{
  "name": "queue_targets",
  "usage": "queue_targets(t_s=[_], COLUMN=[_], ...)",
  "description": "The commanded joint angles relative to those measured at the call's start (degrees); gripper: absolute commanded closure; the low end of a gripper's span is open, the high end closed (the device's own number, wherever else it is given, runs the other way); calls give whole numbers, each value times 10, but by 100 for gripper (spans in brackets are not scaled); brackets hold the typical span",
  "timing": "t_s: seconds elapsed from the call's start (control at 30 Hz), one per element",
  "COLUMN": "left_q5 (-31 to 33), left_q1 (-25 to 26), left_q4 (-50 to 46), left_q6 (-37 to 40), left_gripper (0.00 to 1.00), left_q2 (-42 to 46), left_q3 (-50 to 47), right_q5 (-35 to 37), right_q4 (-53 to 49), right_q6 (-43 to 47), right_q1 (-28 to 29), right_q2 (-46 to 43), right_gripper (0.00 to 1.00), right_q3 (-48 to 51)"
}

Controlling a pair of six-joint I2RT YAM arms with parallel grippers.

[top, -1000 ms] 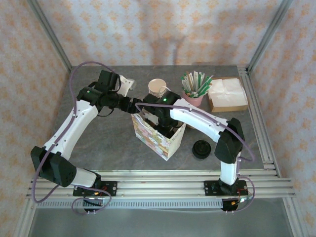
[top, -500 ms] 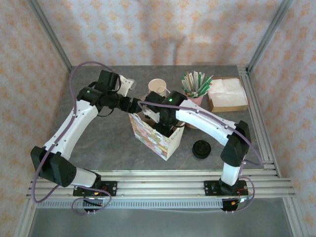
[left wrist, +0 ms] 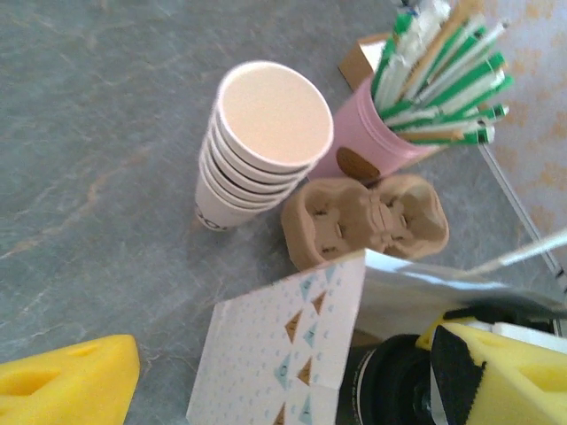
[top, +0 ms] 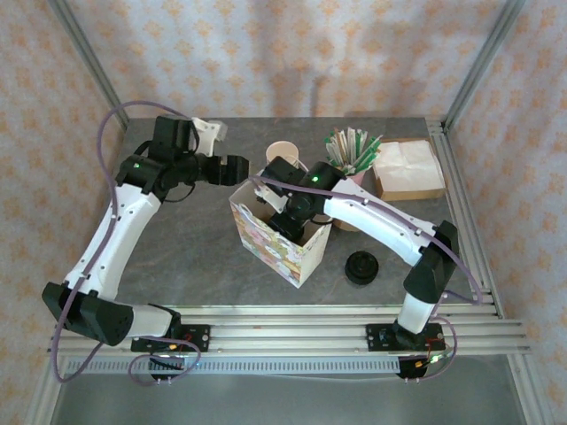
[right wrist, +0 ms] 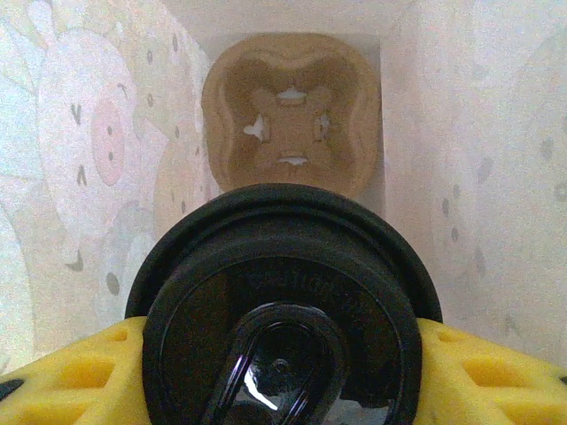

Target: Pack the takeout coffee

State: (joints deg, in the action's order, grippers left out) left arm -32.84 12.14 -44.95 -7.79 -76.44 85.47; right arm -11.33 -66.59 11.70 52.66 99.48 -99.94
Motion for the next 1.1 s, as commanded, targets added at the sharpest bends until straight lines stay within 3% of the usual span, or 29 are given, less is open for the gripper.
queue_targets(t_s=[0.0, 0.1, 0.3, 0.7, 1.07], left_q5=[36, 68, 47, 35, 28], left_q1=[-21, -42, -59, -57, -27], left_q4=[43, 62, 64, 106, 98], left_q6=[-55, -87, -110, -123, -103], left_gripper=[13, 13, 16, 18, 19], left_q2=[22, 26, -20, -56, -74], left_q3=[-7, -29, -53, -129, -138], right_q5=[15, 8, -4, -26, -32], right_q4=[27, 43, 69, 119, 138], right_q6=[-8, -8, -7, -12, -19], right_q1=[1, 0, 0, 0, 1], right_q2=[3, 9, 33, 58, 75], right_gripper=[67, 67, 67, 67, 68], right_q3=[-3, -7, -13, -9, 33])
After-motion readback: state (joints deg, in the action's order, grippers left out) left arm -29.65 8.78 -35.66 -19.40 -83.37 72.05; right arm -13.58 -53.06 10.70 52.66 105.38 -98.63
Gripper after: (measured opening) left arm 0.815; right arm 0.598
